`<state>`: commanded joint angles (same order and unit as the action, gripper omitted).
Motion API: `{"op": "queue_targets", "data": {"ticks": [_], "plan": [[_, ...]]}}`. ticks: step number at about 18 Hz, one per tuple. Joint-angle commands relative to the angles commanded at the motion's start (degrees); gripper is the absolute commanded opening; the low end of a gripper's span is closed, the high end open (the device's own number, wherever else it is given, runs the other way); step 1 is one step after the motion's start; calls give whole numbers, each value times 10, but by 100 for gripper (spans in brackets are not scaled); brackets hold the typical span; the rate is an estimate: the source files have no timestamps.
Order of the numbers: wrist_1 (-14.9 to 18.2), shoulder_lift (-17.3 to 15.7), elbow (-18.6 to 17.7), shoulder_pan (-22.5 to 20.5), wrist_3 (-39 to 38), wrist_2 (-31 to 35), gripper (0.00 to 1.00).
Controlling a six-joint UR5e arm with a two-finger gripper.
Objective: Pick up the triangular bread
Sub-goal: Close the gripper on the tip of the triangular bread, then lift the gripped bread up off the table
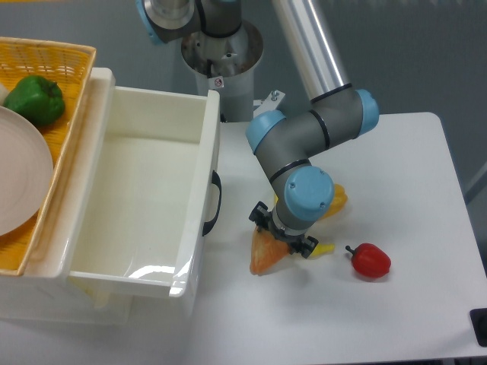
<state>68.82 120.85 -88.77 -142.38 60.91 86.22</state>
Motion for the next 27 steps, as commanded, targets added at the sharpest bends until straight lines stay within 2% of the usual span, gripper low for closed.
{"op": "queue_targets", "data": {"ticks": [5,7,10,14,18,21,23,25,27], "plan": [[3,-4,5,-4,0,-11,14],[5,-5,7,-4,0,-10,9],[7,-11,11,-7,1,-11,9],[23,-33,15,-14,5,-21,9],[47,-57,14,-16,60,-22,10],[53,-75,10,-19,79,-21,11],[61,-92,7,-20,101,-22,11],[82,-112,7,-23,116,-27,11],[93,-132,7,-25,118,-56,11]]}}
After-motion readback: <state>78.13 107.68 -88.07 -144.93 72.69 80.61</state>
